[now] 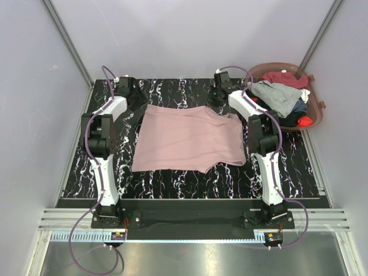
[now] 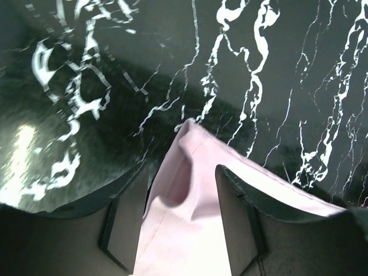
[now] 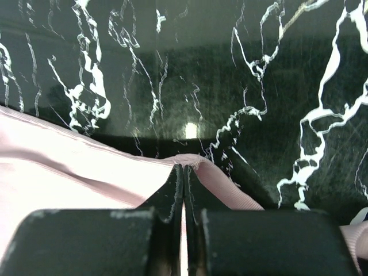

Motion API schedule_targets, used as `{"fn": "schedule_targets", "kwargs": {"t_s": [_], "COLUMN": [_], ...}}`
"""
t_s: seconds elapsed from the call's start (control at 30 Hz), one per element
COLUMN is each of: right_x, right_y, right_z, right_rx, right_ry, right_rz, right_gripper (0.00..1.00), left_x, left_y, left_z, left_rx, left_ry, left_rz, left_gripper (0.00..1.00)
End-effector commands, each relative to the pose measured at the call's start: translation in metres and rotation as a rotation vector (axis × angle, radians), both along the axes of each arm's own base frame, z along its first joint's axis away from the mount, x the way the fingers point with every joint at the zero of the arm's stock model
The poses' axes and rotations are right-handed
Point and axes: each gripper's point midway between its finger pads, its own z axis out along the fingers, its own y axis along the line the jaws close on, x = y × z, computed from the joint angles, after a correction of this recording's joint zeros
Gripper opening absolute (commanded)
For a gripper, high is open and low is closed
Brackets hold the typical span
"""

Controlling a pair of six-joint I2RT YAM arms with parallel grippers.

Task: Fold and stack the tank tops
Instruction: Flatten the tank top out

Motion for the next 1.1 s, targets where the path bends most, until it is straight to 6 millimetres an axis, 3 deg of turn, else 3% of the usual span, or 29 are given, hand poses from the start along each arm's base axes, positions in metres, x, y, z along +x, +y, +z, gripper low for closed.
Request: {"fn": "schedule_targets", "kwargs": {"t_s": [0.0, 0.1, 0.27, 0.43, 0.47, 0.73, 0.87, 0.9, 1.07], "right_x": [0.021, 0.022, 0.022, 0.023, 0.023, 0.027, 0.032, 0.033, 0.044], "right_y": [-0.002, 0.000, -0.002, -0.006, -0.005, -0.014, -0.019, -0.020, -0.016], "right_z": [0.023, 0.022, 0.020, 0.017, 0.017, 0.018, 0.022, 0.023, 0.030], "right_rx": [-0.011, -0.008, -0.006, -0.010, -0.009, 0.006, 0.089, 0.108, 0.193], "right_ry": [-0.083, -0.081, -0.077, -0.071, -0.071, -0.072, -0.060, -0.059, -0.069], "right_rz": [-0.009, -0.006, -0.008, -0.015, -0.012, -0.038, -0.049, -0.054, -0.038], "right_gripper": [0.00, 0.00, 0.00, 0.00, 0.00, 0.00, 0.00, 0.00, 0.00], "left_x": [0.018, 0.021, 0.023, 0.026, 0.027, 0.029, 0.024, 0.025, 0.036], "left_y": [-0.009, -0.015, -0.021, -0.025, -0.025, -0.013, -0.015, -0.002, 0.001], "left_z": [0.006, 0.000, -0.009, -0.012, -0.009, 0.030, 0.054, 0.054, 0.056], "left_rx": [-0.051, -0.082, -0.113, -0.137, -0.137, -0.137, -0.282, -0.328, -0.394], "left_ry": [-0.047, -0.045, -0.029, -0.040, -0.046, -0.149, -0.209, -0.223, -0.240], "left_rz": [-0.032, -0.040, -0.057, -0.065, -0.063, -0.043, -0.058, -0.022, -0.038], "left_gripper": [0.55, 0.55, 0.45, 0.19, 0.13, 0.01, 0.00, 0.00, 0.00]}}
